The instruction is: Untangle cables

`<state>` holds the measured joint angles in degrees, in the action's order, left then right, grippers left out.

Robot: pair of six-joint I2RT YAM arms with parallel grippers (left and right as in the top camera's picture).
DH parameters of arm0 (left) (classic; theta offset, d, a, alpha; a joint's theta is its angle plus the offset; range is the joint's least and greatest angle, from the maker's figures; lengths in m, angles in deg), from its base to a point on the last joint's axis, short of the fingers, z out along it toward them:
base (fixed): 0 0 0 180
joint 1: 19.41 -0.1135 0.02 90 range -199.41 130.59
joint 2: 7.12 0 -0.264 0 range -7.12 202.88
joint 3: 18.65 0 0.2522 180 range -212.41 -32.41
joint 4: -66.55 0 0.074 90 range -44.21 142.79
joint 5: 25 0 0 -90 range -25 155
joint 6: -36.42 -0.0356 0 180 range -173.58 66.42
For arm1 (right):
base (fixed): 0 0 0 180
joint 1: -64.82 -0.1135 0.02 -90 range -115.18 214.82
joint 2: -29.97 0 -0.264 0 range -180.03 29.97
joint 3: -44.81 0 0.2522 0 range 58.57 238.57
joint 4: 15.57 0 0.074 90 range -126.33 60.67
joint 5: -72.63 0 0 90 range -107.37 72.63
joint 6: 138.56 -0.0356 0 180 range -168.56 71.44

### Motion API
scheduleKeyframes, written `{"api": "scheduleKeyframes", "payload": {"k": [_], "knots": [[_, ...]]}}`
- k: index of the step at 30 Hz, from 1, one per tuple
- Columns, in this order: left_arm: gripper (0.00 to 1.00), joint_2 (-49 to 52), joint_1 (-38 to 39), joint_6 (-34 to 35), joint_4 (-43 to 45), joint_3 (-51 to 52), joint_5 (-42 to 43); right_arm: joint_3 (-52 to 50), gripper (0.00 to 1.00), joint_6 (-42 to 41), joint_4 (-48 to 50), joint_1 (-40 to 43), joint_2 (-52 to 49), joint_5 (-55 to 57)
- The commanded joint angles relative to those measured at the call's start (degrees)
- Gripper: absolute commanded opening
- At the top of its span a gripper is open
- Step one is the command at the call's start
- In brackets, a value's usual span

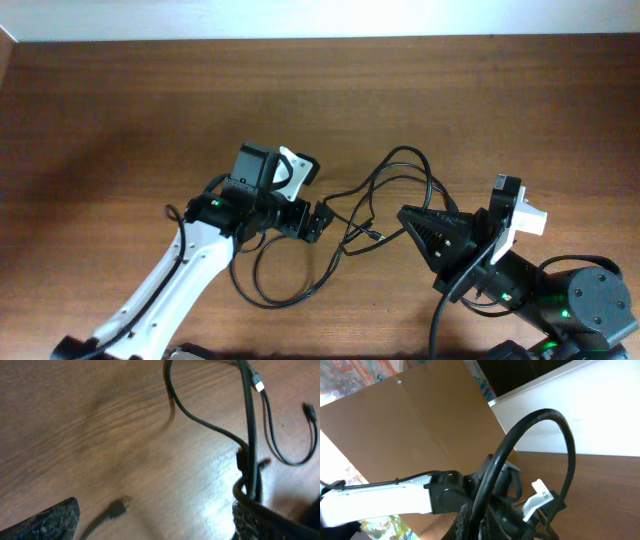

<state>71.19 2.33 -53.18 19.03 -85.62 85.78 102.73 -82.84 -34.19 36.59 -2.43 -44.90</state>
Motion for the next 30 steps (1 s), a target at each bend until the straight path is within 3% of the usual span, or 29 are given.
{"api": "scheduleKeyframes", "payload": {"k": [1, 9, 14, 19, 22, 25, 30], "knots": [[0.99, 2.01, -0.15, 1.79, 2.78, -0.79, 3.96, 1.18, 0.04, 0.57, 0.35, -0.26, 0.46, -0.79], [0.99, 1.99, -0.13, 1.77, 3.78, -0.79, 10.16, 1.18, 0.04, 0.59, -0.31, -0.26, 0.44, -0.74], [0.99, 2.01, -0.15, 1.75, 7.43, -0.79, 9.22, 1.18, 0.04, 0.57, -0.26, -0.26, 0.46, -0.76], [0.99, 2.01, -0.15, 1.75, 9.07, -0.79, -6.75, 1.18, 0.04, 0.57, -0.26, -0.26, 0.46, -0.81], [0.99, 2.01, -0.15, 1.75, 4.83, -0.79, -26.67, 1.18, 0.04, 0.57, -0.26, -0.26, 0.46, -0.79], [0.99, 2.01, -0.17, 1.77, 1.27, -0.79, -38.18, 1.18, 0.04, 0.59, -0.24, -0.26, 0.46, -0.72], [0.99, 1.99, -2.6, 2.08, 0.46, -0.79, -39.36, 1.18, 0.04, 0.61, -0.26, -0.26, 0.46, -0.72]]}}
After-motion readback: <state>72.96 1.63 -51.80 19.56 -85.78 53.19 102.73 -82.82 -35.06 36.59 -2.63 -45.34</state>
